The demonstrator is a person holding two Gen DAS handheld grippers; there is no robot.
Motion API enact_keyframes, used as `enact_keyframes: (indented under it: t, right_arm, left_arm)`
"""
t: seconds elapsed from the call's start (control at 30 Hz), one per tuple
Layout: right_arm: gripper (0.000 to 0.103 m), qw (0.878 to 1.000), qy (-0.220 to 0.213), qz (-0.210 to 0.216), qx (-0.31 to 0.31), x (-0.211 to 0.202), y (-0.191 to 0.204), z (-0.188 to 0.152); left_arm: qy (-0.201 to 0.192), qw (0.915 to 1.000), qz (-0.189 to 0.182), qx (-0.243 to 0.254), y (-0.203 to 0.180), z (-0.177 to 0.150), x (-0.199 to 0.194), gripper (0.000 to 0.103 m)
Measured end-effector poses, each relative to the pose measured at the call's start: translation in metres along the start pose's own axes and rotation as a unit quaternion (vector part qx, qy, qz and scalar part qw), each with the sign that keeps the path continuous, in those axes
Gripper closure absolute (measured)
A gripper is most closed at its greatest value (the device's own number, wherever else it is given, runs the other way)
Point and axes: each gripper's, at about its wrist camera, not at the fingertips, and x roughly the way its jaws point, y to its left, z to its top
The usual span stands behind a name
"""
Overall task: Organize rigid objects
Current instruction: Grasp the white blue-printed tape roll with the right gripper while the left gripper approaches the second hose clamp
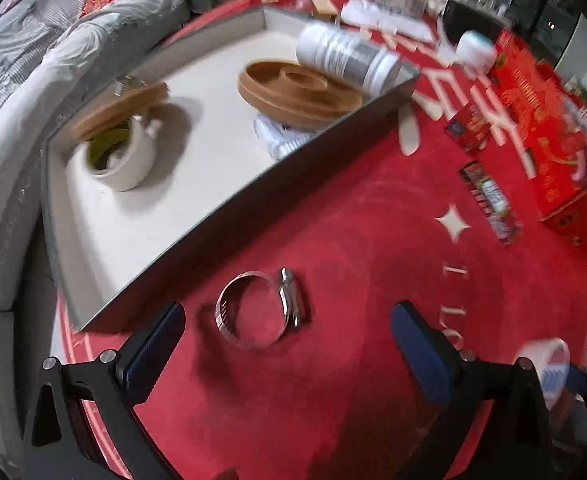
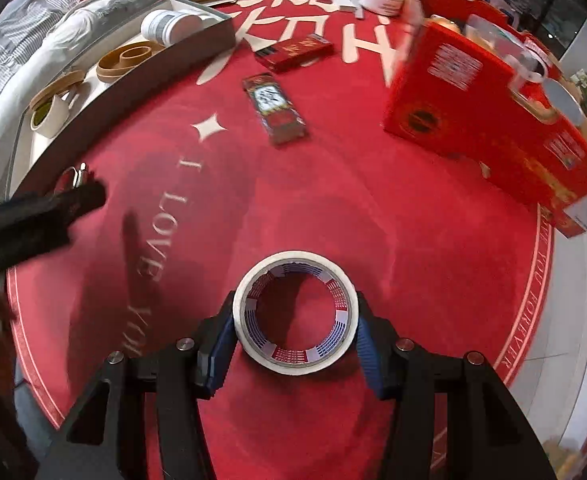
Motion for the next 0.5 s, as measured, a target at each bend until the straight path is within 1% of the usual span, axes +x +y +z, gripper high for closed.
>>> enact_keyframes:
  t: [0.03, 0.07, 0.17, 0.23, 0.27, 0.3, 0.37, 0.4, 0.43, 0.47, 0.5]
  right_arm:
    - [0.049, 1.000, -0.004, 0.000, 0.001, -0.001, -0.001, -0.003]
    - [0.049, 1.000, -0.006, 0.000, 0.002, -0.002, -0.001, -0.004]
    - [0.049, 1.000, -0.007, 0.002, 0.008, -0.003, -0.004, -0.008]
    - [0.044, 1.000, -0.012, 0.004, 0.013, -0.005, -0.008, -0.008]
    - [0.029, 1.000, -0.015, 0.004, 0.016, -0.006, -0.010, -0.008]
    - [0.020, 1.000, -0.017, 0.002, 0.020, -0.005, -0.011, -0.006]
    - [0.020, 0.999, -0.024, -0.002, 0.024, -0.006, -0.021, -0.005]
    - [0.020, 0.999, -0.022, 0.001, 0.023, -0.006, -0.025, -0.005]
    - [0.020, 1.000, -0.012, 0.007, 0.021, -0.002, -0.026, -0.004]
    - [0.017, 1.000, -0.004, 0.008, 0.021, 0.000, -0.023, -0.001]
    - [0.015, 1.000, -0.004, 0.002, 0.017, 0.002, -0.020, -0.001]
  left_arm:
    - [-0.003, 0.9997, -0.018, -0.014, 0.005, 0.002, 0.003, 0.000]
    - [-0.005, 0.9998, -0.013, -0.016, 0.006, 0.004, 0.004, 0.000]
    - [0.002, 0.9998, -0.016, -0.009, 0.008, 0.008, 0.005, 0.000]
    - [0.006, 0.9998, -0.016, -0.006, 0.008, 0.009, 0.006, 0.001]
    - [0.009, 0.9998, -0.018, -0.005, 0.008, 0.009, 0.006, 0.001]
    - [0.009, 0.9998, -0.019, -0.004, 0.008, 0.008, 0.006, 0.004]
    - [-0.004, 0.9998, -0.022, 0.002, 0.003, 0.003, -0.002, 0.023]
    - [-0.009, 0.9996, -0.023, 0.010, -0.001, 0.001, -0.007, 0.044]
    - [-0.014, 0.9993, -0.028, 0.020, -0.004, -0.003, -0.011, 0.059]
    - [-0.008, 0.9988, -0.041, 0.026, -0.003, -0.009, -0.014, 0.059]
    - [-0.006, 0.9986, -0.045, 0.026, -0.004, -0.012, -0.016, 0.059]
